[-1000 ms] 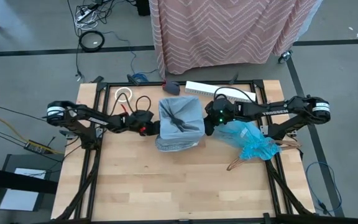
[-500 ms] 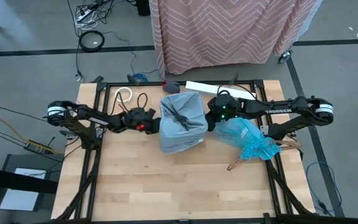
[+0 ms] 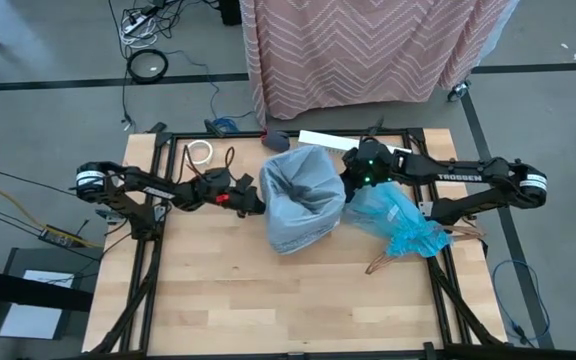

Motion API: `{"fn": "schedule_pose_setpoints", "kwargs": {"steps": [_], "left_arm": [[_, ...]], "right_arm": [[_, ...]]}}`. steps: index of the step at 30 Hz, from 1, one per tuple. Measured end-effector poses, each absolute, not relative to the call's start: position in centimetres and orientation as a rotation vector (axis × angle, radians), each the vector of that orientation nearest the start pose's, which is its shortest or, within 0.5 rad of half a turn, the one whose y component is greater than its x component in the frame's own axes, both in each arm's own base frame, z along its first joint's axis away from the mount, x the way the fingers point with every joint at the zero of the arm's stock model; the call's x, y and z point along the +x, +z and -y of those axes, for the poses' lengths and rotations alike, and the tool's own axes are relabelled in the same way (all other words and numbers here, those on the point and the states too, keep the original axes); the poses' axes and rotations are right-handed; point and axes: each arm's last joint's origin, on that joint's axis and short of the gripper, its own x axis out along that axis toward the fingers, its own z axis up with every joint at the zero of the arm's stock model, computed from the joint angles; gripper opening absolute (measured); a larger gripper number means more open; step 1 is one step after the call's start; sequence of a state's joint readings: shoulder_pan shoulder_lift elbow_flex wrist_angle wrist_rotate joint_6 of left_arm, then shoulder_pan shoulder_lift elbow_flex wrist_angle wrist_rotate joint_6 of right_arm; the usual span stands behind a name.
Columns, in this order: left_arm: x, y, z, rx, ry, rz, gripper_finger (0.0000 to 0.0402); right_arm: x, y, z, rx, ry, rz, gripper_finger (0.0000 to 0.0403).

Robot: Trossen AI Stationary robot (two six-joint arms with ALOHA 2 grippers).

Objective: Place trash/remove bag and relplace
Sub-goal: Insert the new gray trash bag into the bin

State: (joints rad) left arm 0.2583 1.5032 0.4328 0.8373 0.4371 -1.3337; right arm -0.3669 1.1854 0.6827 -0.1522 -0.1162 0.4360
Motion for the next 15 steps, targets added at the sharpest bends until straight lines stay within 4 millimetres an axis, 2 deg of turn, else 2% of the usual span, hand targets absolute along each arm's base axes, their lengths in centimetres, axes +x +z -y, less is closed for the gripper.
{"fn": "schedule_pose_setpoints", "kwargs": {"steps": [4,8,15], "left_arm": [[25.8,16.3,-5.8,-1.401,-0.071,-0.306,0.0008],[25.7,16.5,-6.3,-1.399,-0.093,-0.296,0.0008],[25.2,17.3,-7.6,-1.368,-0.195,-0.262,0.0008]], "right_arm": [[22.4,22.2,8.2,0.580,-0.349,-0.612,0.0000],[22.3,22.1,8.3,0.604,-0.231,-0.635,0.0000],[21.6,21.4,8.5,0.580,-0.280,-0.724,0.0000]]}}
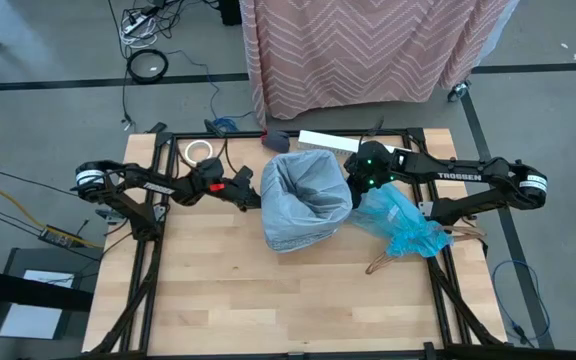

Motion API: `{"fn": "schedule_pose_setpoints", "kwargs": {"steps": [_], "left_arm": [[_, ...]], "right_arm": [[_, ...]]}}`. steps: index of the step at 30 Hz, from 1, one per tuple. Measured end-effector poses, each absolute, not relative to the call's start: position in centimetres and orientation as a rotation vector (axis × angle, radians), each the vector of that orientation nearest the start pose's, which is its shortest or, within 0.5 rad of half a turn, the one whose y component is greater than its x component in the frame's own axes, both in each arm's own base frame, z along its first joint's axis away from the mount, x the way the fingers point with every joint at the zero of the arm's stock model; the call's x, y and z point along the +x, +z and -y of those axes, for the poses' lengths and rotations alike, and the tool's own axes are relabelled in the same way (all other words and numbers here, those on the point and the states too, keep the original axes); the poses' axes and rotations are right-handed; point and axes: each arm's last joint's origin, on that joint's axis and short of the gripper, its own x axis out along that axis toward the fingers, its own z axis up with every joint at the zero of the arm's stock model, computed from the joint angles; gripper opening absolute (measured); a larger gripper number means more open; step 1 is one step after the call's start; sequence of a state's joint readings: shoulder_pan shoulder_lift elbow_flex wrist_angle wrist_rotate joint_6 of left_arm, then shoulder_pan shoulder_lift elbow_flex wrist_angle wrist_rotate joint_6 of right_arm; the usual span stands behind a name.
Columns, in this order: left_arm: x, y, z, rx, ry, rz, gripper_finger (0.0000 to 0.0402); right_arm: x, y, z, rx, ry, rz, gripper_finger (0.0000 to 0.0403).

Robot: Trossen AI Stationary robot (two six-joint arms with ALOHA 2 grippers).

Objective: Place trash/remove bag and relplace
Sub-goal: Insert the new gray trash bag into the bin

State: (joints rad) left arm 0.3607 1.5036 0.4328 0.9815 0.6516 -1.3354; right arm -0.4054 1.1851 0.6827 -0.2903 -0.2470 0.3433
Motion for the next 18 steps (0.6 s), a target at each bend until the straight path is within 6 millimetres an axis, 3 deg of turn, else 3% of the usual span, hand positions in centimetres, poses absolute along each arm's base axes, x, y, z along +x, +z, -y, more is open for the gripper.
{"fn": "schedule_pose_setpoints", "kwargs": {"steps": [5,10,18], "left_arm": [[24.6,17.5,-9.2,-1.266,-0.220,-0.233,0.0013],[23.3,15.5,-10.9,-1.246,-0.120,-0.361,0.0015],[21.8,14.1,-12.5,-1.169,-0.067,-0.440,0.0016]], "right_arm": [[21.2,21.3,8.8,0.563,-0.295,-0.748,0.0000],[20.7,20.9,9.0,0.581,-0.345,-0.797,0.0008],[20.3,21.2,8.8,0.606,-0.298,-0.801,0.0096]]}}
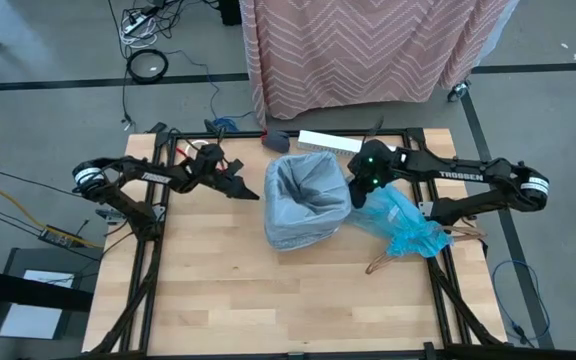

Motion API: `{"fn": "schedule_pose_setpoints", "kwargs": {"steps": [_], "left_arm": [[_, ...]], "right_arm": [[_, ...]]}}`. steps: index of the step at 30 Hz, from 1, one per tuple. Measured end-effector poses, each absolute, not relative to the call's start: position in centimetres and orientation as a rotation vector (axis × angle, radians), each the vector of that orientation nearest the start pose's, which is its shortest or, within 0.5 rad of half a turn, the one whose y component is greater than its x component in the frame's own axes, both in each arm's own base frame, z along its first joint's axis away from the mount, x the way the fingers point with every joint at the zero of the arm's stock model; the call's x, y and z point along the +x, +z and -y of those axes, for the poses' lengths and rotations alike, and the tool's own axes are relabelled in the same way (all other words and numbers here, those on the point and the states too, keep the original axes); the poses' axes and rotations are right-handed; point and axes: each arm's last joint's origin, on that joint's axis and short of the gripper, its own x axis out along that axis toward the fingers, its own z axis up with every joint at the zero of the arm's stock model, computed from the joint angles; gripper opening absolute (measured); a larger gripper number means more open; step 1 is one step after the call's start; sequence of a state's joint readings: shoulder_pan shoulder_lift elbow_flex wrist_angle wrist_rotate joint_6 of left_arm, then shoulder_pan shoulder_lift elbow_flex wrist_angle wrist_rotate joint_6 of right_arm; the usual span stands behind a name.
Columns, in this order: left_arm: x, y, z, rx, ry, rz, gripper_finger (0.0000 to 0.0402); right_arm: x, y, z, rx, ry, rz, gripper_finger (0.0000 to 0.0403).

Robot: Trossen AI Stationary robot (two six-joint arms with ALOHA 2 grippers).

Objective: Place trash/remove bag and relplace
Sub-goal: Insert the new gray trash bag into the bin, then return to Home Position

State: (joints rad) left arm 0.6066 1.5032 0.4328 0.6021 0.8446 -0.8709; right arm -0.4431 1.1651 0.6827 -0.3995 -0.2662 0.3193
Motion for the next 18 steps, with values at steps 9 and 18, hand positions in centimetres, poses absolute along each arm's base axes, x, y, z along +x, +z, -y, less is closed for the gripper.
{"fn": "schedule_pose_setpoints", "kwargs": {"steps": [9,18], "left_arm": [[20.6,16.4,-14.7,-1.062,-0.103,-0.256,0.0016],[18.3,24.0,-15.2,-0.735,-0.265,0.217,0.0016]], "right_arm": [[18.0,26.3,7.9,0.507,-0.241,-0.484,0.0150],[11.0,31.6,5.1,0.377,-0.246,-0.136,0.0143]]}}
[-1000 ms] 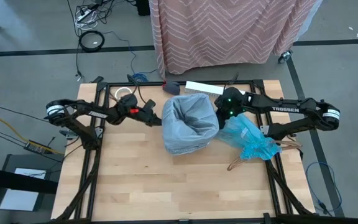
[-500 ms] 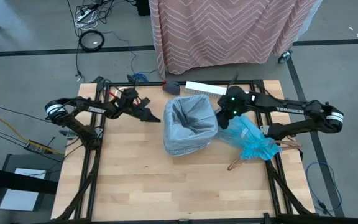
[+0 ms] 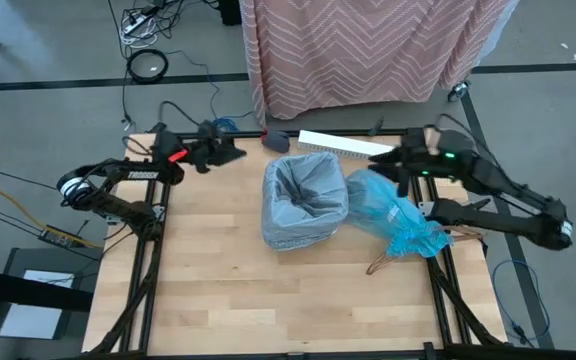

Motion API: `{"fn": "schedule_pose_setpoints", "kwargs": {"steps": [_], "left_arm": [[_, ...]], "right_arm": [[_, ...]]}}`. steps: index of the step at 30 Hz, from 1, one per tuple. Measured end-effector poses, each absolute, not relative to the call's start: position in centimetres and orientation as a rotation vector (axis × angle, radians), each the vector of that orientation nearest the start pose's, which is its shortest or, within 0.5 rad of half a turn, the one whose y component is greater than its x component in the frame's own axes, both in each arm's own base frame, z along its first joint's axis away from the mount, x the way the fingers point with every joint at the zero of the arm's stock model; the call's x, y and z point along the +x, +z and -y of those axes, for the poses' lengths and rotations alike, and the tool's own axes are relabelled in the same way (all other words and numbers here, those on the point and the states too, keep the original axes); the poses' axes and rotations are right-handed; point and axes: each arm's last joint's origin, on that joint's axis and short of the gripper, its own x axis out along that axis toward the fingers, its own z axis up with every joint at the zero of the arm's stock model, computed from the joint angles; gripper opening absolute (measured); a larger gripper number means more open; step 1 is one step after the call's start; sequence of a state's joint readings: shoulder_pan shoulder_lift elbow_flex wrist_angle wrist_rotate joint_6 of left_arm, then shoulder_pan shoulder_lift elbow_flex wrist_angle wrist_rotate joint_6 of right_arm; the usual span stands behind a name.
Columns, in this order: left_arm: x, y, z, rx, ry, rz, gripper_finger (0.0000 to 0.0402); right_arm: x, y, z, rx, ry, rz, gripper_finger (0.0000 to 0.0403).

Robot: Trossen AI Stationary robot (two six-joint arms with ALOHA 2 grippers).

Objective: Place trash/remove bag and relplace
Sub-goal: Return to Home Position

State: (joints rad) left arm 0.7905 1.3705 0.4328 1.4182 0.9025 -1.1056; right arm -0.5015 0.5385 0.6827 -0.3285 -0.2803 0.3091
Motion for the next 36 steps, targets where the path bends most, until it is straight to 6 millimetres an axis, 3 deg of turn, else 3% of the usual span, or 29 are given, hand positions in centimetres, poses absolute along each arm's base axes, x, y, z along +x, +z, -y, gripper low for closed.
{"fn": "schedule_pose_setpoints", "kwargs": {"steps": [5,9,12,16,19,21,24,30,36], "left_arm": [[16.6,25.2,-15.4,-0.629,-0.226,0.337,0.0011],[15.1,22.6,-14.9,-0.653,-0.113,0.342,0.0009],[13.5,20.3,-13.9,-0.729,-0.020,0.350,0.0008],[11.7,19.5,-12.2,-0.733,-0.010,0.351,0.0008],[10.9,19.8,-11.1,-0.684,-0.080,0.327,0.0008],[10.2,20.0,-10.4,-0.642,-0.127,0.311,0.0008],[9.3,20.3,-9.4,-0.581,-0.170,0.299,0.0008],[8.2,21.2,-8.3,-0.440,-0.261,0.246,0.0008],[7.7,21.4,-8.0,-0.351,-0.299,0.190,0.0008]], "right_arm": [[6.4,31.9,3.3,0.384,-0.421,-0.031,0.0124],[3.9,30.1,2.1,0.419,-0.498,0.000,0.0100],[3.3,28.8,1.7,0.452,-0.431,0.157,0.0081],[5.6,26.3,2.7,0.509,-0.299,0.237,0.0061],[7.7,24.1,3.3,0.520,-0.104,0.282,0.0054],[8.4,21.8,3.4,0.572,-0.003,0.267,0.0050],[8.7,19.9,3.2,0.643,0.088,0.306,0.0043],[8.5,19.9,2.8,0.514,0.110,0.284,0.0024],[9.0,17.3,3.1,0.584,-0.007,0.069,0.0002]]}}
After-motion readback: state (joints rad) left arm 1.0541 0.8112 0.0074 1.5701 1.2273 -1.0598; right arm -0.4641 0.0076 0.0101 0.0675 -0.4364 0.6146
